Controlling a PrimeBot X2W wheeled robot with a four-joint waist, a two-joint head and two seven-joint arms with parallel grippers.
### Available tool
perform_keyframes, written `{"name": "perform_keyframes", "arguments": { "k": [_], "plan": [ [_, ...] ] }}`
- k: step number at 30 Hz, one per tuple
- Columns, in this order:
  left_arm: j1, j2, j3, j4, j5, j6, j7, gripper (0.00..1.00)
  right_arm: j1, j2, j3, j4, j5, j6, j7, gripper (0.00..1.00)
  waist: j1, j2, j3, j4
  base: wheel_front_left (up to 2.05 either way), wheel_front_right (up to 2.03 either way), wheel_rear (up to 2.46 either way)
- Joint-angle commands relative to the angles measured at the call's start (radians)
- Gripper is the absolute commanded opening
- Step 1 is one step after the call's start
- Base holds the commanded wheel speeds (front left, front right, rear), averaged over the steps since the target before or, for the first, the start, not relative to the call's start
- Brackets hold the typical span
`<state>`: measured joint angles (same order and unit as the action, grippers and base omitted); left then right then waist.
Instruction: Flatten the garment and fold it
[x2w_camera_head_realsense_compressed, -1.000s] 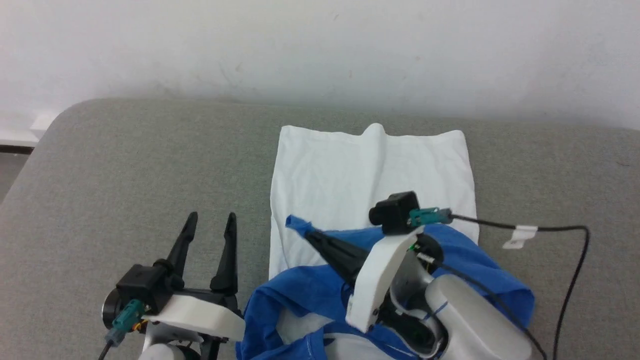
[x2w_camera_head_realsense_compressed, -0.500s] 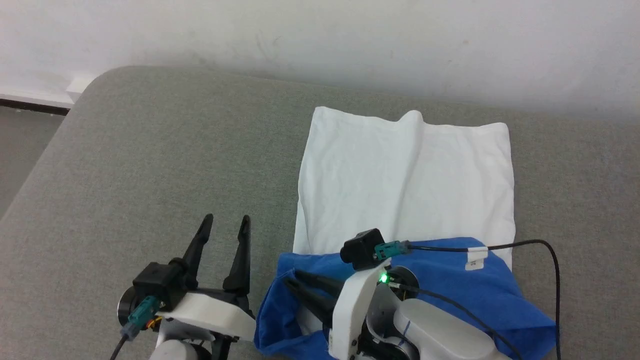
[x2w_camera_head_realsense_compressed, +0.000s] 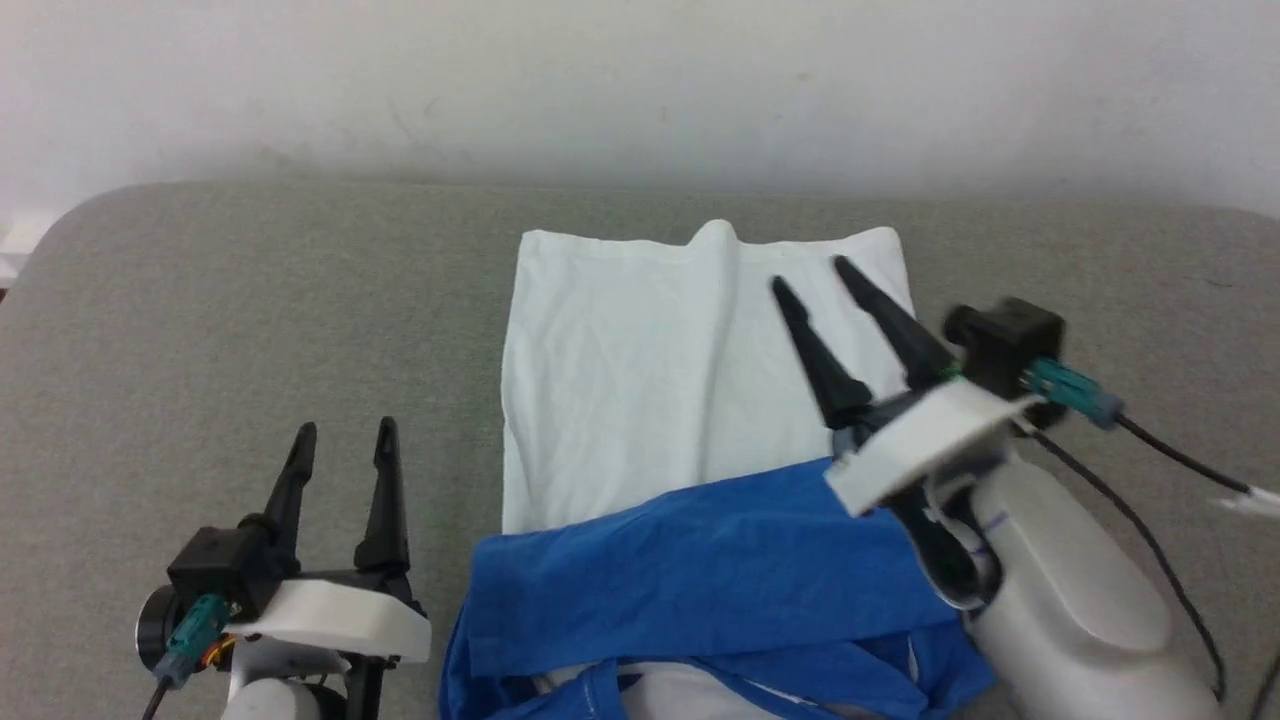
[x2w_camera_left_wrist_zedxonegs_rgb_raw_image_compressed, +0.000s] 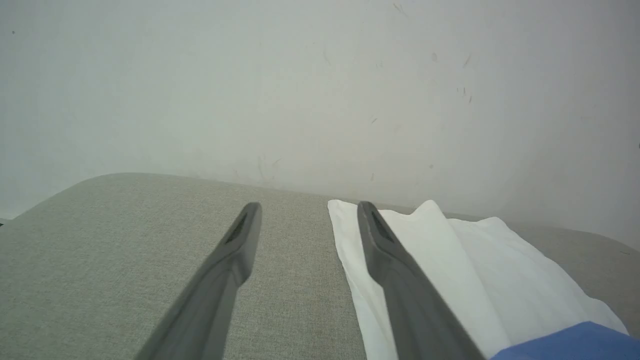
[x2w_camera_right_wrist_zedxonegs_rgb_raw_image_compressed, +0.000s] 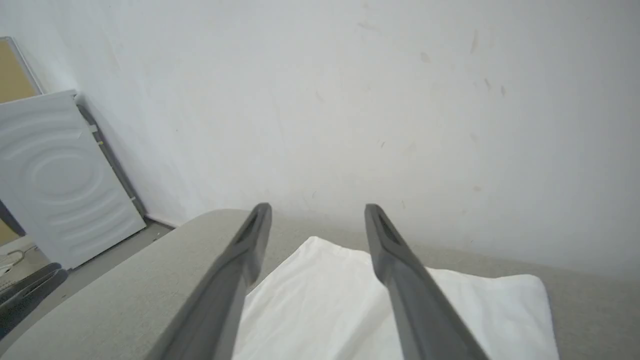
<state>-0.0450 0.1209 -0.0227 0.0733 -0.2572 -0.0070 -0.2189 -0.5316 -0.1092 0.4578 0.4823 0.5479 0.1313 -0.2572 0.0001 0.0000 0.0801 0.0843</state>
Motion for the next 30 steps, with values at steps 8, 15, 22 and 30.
{"name": "perform_keyframes", "arguments": {
  "k": [8,15,22,30],
  "plan": [
    [0.004,0.031,0.029,-0.009,-0.022,0.017,0.033,1.0,0.281,-0.011,-0.324,-0.232,-0.218,-0.001,0.078,1.0,-0.0001,0.0,-0.008,-0.121,0.0,0.0,0.0],
    [-0.171,0.089,0.039,0.052,-0.049,-0.016,0.105,1.0,0.39,0.02,-0.464,-0.485,-0.299,-0.001,0.212,1.0,-0.0001,0.0,0.093,-0.174,0.0,0.0,0.0],
    [-0.526,0.202,0.02,0.206,-0.086,-0.087,0.251,1.0,0.379,0.038,-0.487,-0.593,-0.293,-0.001,0.251,1.0,-0.0001,0.0,0.246,-0.238,0.0,0.0,0.0],
    [-0.83,0.322,-0.031,0.458,-0.208,-0.121,0.563,1.0,0.328,0.052,-0.441,-0.593,-0.267,-0.001,0.223,1.0,-0.0001,0.0,0.381,-0.326,0.0,0.0,0.0]
  ]
}}
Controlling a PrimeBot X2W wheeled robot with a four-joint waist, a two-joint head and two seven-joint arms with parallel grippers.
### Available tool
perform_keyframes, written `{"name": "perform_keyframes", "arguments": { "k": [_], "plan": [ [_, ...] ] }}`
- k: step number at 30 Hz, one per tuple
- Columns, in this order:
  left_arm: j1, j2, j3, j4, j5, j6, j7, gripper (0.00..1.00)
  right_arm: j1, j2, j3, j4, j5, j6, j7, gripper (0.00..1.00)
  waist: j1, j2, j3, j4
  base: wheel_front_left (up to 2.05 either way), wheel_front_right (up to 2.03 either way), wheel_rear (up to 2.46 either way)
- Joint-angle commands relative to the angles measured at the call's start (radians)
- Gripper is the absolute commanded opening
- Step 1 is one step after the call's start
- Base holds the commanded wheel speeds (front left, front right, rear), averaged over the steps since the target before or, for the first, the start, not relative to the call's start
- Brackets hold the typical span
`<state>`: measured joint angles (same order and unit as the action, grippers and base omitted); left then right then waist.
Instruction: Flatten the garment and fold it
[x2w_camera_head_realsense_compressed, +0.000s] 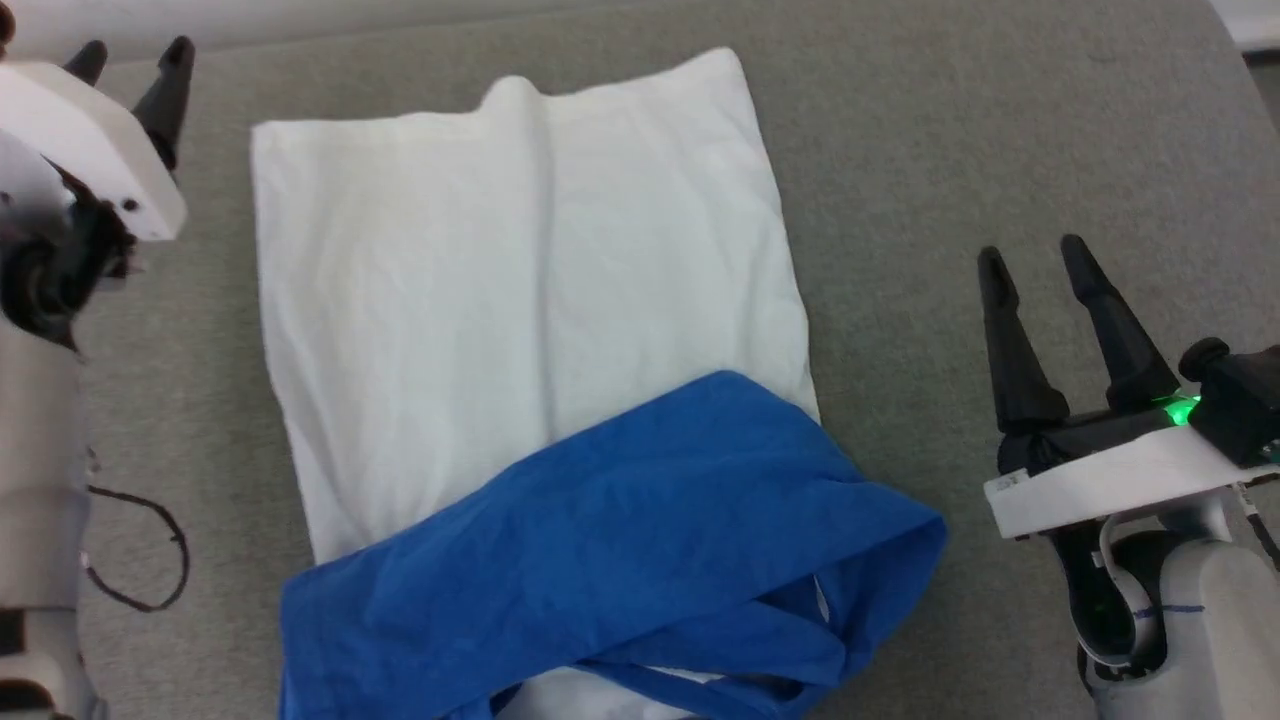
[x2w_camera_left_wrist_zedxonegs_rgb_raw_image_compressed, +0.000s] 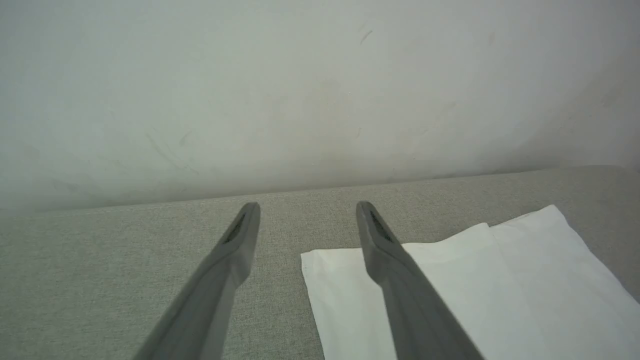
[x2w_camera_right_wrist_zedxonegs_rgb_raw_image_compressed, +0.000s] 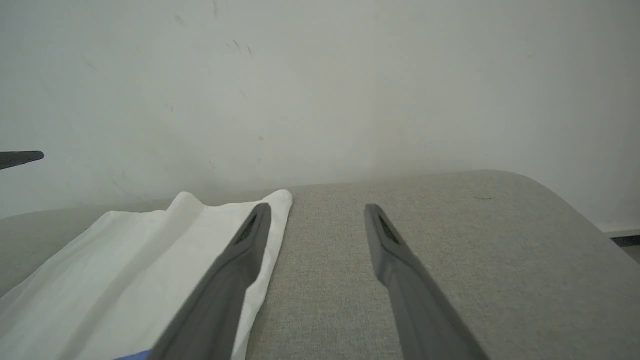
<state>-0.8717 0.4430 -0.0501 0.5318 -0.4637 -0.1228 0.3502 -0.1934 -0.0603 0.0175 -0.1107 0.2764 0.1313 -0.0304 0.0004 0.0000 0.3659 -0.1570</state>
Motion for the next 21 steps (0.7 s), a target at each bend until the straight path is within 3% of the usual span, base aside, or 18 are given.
{"name": "perform_keyframes", "arguments": {
  "k": [1,7,14,15,17,18,21],
  "plan": [
    [-0.026,0.015,-0.011,0.024,-0.015,-0.006,0.037,1.0,-0.015,0.004,0.007,0.004,0.007,-0.001,-0.007,1.0,-0.0004,0.0,0.108,-0.096,0.0,0.0,0.0],
    [-0.092,0.073,-0.063,0.124,-0.068,-0.007,0.254,1.0,-0.03,0.007,0.027,0.034,0.02,-0.001,-0.028,1.0,-0.0004,0.0,0.159,-0.137,0.0,0.0,0.0],
    [-0.079,0.072,-0.092,0.22,-0.11,-0.002,0.435,1.0,-0.046,0.009,0.041,0.066,0.033,-0.001,-0.038,1.0,-0.0004,0.0,0.182,-0.15,0.0,0.0,0.0],
    [-0.074,0.07,-0.097,0.227,-0.113,-0.002,0.454,0.82,-0.049,0.009,0.041,0.07,0.032,-0.001,-0.037,1.0,-0.0004,0.0,0.183,-0.15,0.0,0.0,0.0],
    [-0.059,0.061,-0.104,0.238,-0.122,-0.002,0.491,0.09,-0.057,0.009,0.042,0.077,0.034,-0.001,-0.035,1.0,-0.0004,0.0,0.184,-0.146,0.0,0.0,0.0],
    [-0.055,0.057,-0.106,0.241,-0.126,0.002,0.505,0.0,-0.063,0.009,0.044,0.08,0.036,-0.001,-0.031,1.0,-0.0004,0.0,0.184,-0.143,0.0,0.0,0.0],
    [-0.049,0.047,-0.115,0.235,-0.127,0.007,0.515,0.0,-0.097,0.0,0.056,0.09,0.056,-0.001,-0.009,1.0,-0.0004,0.0,0.182,-0.131,0.0,0.0,0.0]
  ]
}}
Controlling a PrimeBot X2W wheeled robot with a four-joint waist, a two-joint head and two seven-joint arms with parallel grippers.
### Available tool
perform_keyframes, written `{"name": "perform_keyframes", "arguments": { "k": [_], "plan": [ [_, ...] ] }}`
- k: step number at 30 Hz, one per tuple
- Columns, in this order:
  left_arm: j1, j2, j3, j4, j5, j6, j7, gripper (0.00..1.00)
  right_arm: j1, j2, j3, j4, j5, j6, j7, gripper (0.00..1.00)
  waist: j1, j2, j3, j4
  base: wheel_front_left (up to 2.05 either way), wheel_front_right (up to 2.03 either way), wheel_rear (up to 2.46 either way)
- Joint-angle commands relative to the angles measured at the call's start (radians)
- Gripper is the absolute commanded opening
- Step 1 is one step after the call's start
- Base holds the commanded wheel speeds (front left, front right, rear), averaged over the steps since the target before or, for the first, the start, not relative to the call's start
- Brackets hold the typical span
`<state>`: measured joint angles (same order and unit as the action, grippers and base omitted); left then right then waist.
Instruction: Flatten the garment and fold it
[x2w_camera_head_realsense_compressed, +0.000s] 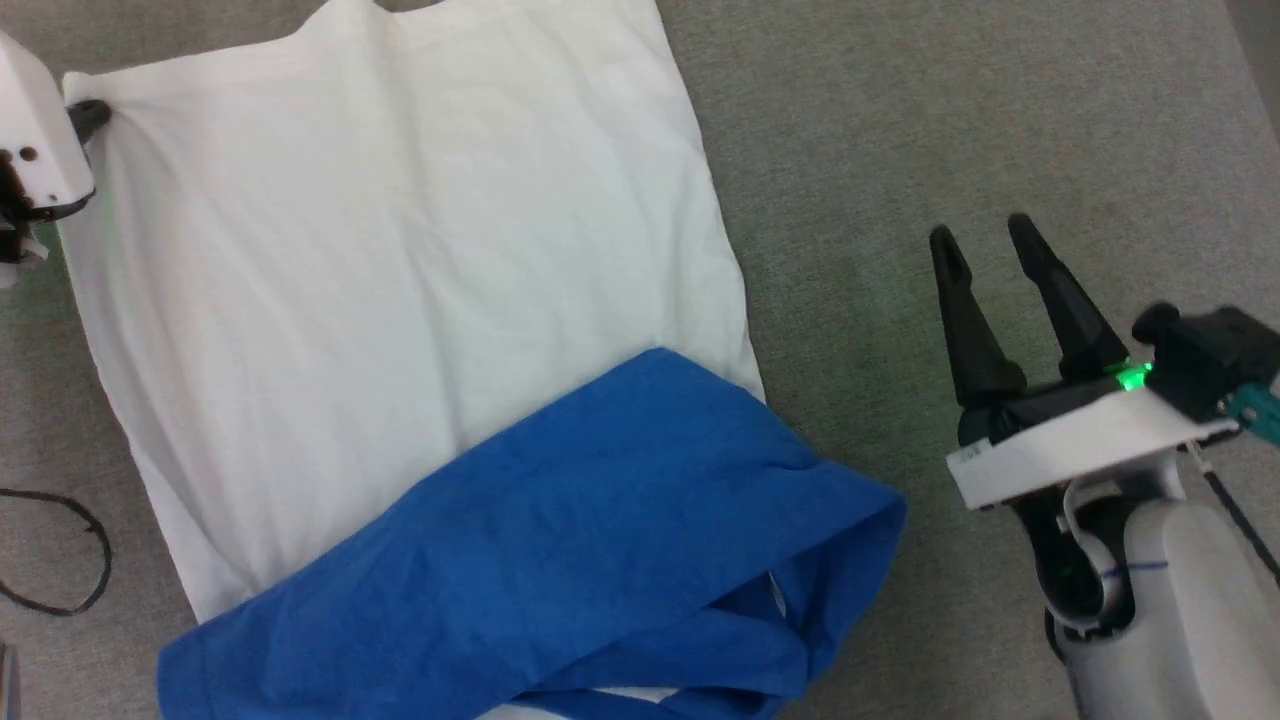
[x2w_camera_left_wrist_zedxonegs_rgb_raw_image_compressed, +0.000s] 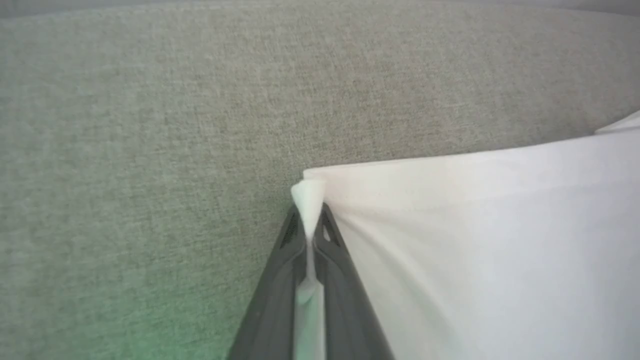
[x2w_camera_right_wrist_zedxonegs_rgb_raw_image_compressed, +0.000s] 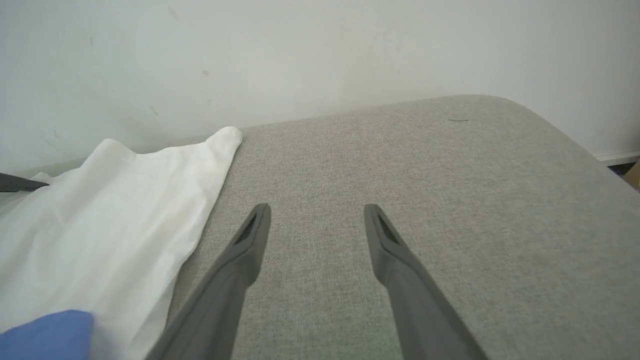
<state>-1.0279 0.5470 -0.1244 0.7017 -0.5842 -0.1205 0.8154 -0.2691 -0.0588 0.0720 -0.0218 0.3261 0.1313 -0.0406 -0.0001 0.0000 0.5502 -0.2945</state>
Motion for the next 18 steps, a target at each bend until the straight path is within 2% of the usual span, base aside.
{"name": "perform_keyframes", "arguments": {
  "k": [1,8,14,18],
  "plan": [
    [0.106,-0.057,-0.046,0.06,-0.001,0.005,0.045,0.0,-0.043,-0.01,0.008,0.008,0.02,-0.001,0.011,1.0,0.0001,0.0,-0.004,0.011,0.0,0.0,0.0],
    [0.054,-0.078,-0.09,0.011,0.066,0.011,-0.103,0.0,-0.307,-0.087,0.077,0.168,0.177,-0.001,0.145,1.0,0.0001,0.0,-0.015,0.09,0.0,0.0,0.0],
    [-0.028,-0.145,-0.139,-0.019,0.095,0.0,-0.257,0.0,-0.607,-0.119,0.137,0.434,0.312,-0.001,0.305,1.0,0.0001,0.0,0.001,0.185,0.0,0.0,0.0],
    [-0.084,-0.197,-0.18,-0.028,0.095,-0.006,-0.331,0.0,-0.77,-0.134,0.168,0.629,0.336,-0.001,0.409,1.0,0.0001,0.0,0.027,0.251,0.0,0.0,0.0]
  ]
}}
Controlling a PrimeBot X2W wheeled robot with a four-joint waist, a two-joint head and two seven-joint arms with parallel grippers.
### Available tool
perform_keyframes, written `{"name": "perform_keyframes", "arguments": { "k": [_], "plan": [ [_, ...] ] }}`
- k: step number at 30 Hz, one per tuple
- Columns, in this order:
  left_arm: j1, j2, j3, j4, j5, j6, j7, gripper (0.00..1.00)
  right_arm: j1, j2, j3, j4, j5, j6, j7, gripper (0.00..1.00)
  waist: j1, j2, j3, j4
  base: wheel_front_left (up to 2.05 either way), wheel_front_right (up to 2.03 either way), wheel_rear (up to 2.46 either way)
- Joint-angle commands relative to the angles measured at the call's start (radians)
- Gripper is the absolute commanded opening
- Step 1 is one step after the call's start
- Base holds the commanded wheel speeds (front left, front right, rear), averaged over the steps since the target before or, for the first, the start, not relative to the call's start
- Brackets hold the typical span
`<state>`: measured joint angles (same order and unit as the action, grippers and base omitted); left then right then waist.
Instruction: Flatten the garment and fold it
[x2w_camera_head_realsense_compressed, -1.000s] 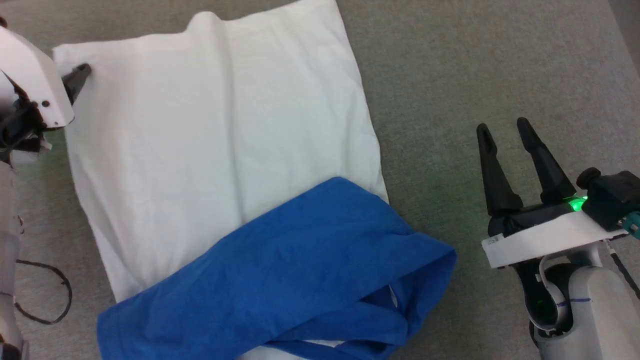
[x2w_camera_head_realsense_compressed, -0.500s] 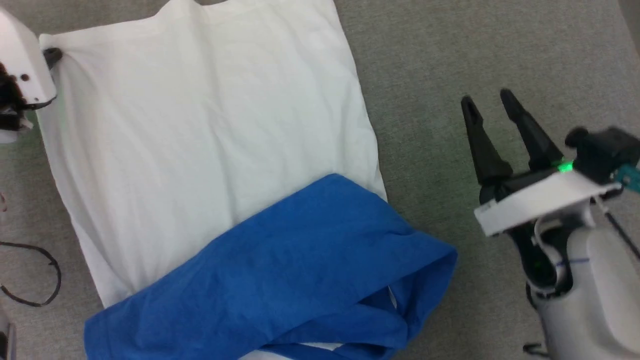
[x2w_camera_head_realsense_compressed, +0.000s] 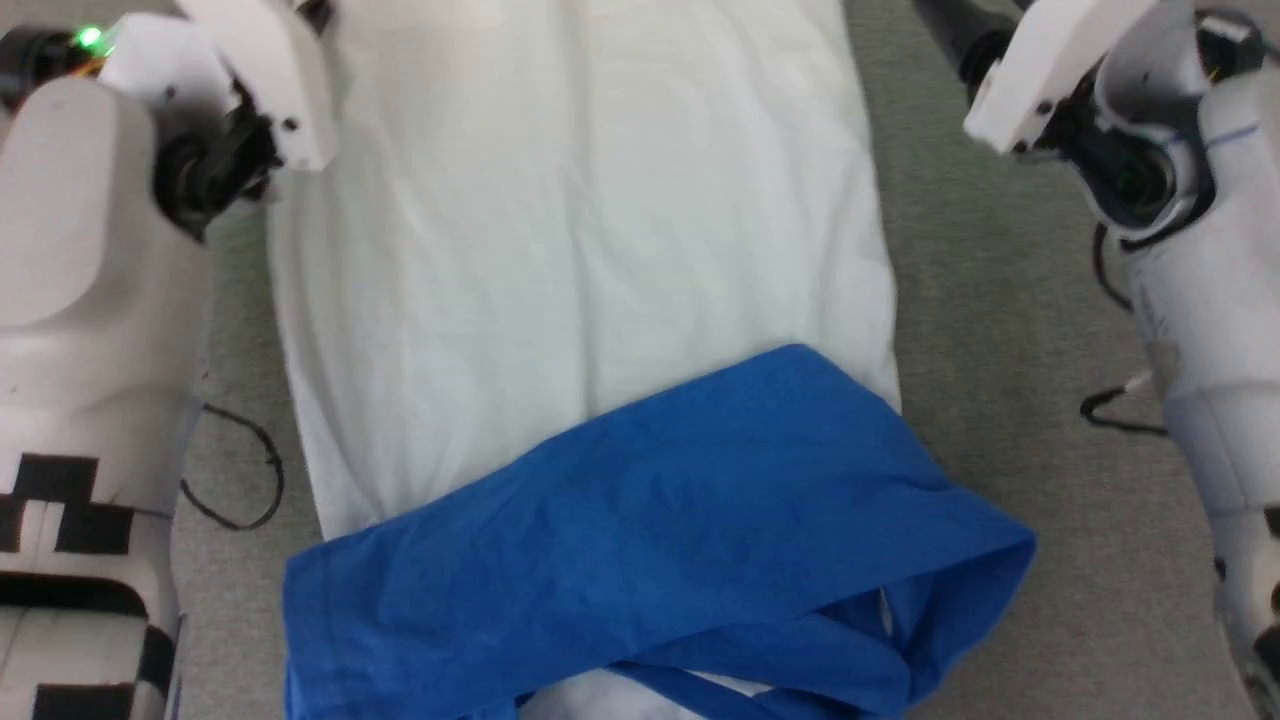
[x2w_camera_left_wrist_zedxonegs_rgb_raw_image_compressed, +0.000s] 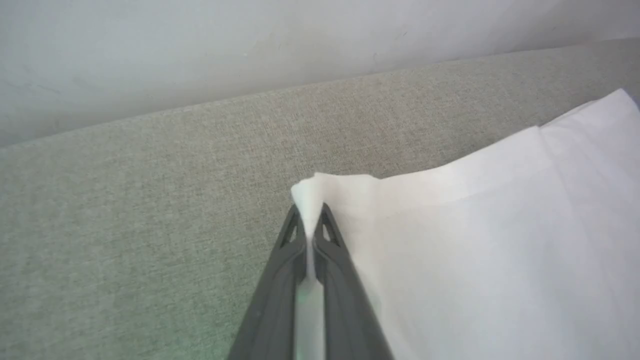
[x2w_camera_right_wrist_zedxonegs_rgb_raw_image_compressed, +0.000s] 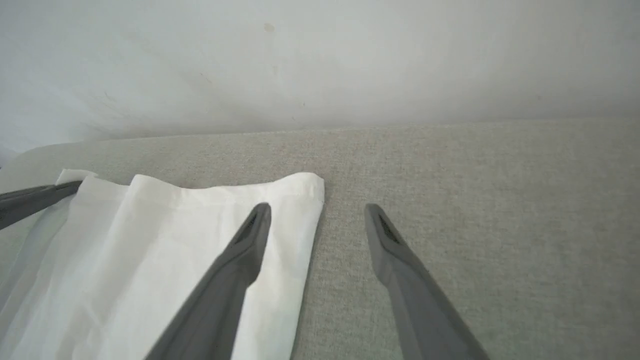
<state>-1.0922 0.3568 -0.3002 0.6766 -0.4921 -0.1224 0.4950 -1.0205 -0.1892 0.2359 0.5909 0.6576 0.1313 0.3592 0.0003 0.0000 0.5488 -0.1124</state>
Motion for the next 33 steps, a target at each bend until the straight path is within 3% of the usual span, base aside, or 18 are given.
{"name": "perform_keyframes", "arguments": {
  "k": [1,7,14,17,18,22,29,33],
  "plan": [
    [-0.02,-0.007,-0.004,-0.003,0.003,-0.004,-0.011,0.0,-0.018,-0.003,0.004,0.016,0.005,-0.001,0.009,1.0,-0.0003,0.0,0.029,0.069,0.0,0.0,0.0],
    [-0.076,-0.077,-0.046,0.022,-0.015,-0.007,-0.095,0.0,-0.181,-0.015,0.046,0.255,0.0,-0.001,0.131,1.0,-0.0003,0.0,0.058,0.14,0.0,0.0,0.0],
    [-0.112,-0.094,-0.1,0.043,-0.047,-0.008,-0.145,0.0,-0.28,0.013,0.066,0.506,-0.04,-0.001,0.257,1.0,-0.0003,0.0,0.079,0.164,0.0,0.0,0.0],
    [-0.111,-0.094,-0.126,0.051,-0.071,-0.008,-0.16,0.0,-0.29,0.029,0.083,0.608,-0.066,-0.001,0.348,0.15,-0.0003,0.0,0.072,0.167,0.0,0.0,0.0],
    [-0.112,-0.093,-0.134,0.056,-0.079,-0.008,-0.164,0.0,-0.292,0.035,0.085,0.629,-0.071,-0.001,0.37,0.0,-0.0003,0.0,0.07,0.168,0.0,0.0,0.0],
    [-0.112,-0.076,-0.159,0.075,-0.106,-0.008,-0.184,0.0,-0.303,0.038,0.088,0.647,-0.079,-0.001,0.368,0.0,-0.0003,0.0,0.052,0.165,0.0,0.0,0.0],
    [-0.117,-0.035,-0.175,0.093,-0.139,-0.008,-0.285,0.0,-0.318,-0.005,0.066,0.537,-0.103,-0.001,-0.041,0.0,-0.0003,0.0,-0.031,0.149,0.0,0.0,0.0],
    [-0.106,-0.007,-0.181,0.096,-0.153,-0.008,-0.353,0.0,-0.301,-0.017,0.063,0.496,-0.089,-0.001,-0.184,0.0,-0.0003,0.0,-0.106,0.135,0.0,0.0,0.0]
  ]
}}
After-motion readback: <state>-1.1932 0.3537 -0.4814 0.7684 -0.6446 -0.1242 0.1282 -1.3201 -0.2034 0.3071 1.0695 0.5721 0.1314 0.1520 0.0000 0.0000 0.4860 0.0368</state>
